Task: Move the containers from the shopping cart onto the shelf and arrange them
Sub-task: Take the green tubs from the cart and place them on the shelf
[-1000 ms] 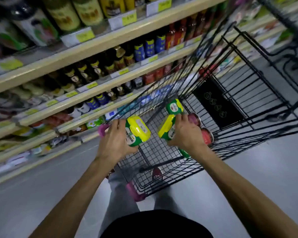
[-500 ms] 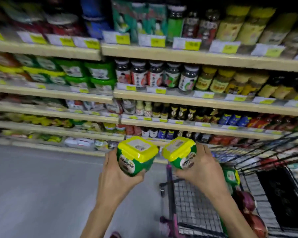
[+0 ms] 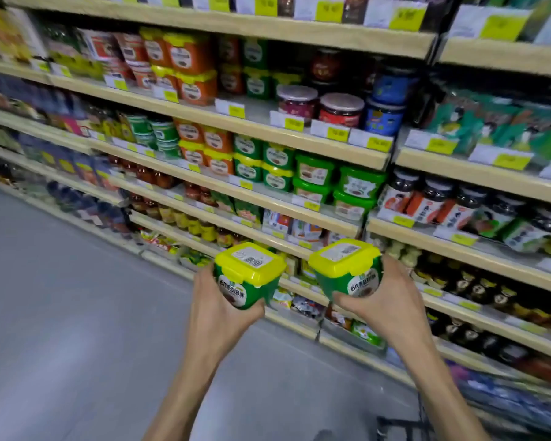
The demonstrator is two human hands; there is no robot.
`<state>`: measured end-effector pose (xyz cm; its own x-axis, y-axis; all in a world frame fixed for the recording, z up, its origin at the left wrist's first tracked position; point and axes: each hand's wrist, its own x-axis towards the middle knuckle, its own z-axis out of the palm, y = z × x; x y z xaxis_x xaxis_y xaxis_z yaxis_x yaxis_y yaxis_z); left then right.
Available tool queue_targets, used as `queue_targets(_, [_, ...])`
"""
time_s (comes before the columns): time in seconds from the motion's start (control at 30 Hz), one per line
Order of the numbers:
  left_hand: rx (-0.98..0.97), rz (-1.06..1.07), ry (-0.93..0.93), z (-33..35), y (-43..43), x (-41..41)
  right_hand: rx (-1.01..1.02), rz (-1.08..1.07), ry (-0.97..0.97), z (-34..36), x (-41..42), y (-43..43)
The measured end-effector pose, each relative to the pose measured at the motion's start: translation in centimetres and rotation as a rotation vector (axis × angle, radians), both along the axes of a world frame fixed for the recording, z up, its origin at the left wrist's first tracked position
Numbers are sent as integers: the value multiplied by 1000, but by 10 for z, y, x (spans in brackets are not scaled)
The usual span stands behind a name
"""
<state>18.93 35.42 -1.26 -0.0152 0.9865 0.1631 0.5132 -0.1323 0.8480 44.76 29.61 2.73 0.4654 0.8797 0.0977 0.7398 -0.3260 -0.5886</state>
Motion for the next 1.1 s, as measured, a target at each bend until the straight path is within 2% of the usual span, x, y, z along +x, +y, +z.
queue_targets(0.3, [43, 93, -34, 22, 104, -66, 117, 116, 33, 32, -69, 118])
queue_targets(0.57, [140, 65, 1, 44, 240, -95, 186, 98, 84, 47, -102, 241])
queue_targets(0.83, [168, -13, -54, 70, 345, -99, 220, -4, 108, 69, -127, 315])
queue_targets(1.1, [261, -140, -111, 108, 434, -66, 303, -227, 58, 92, -136, 356])
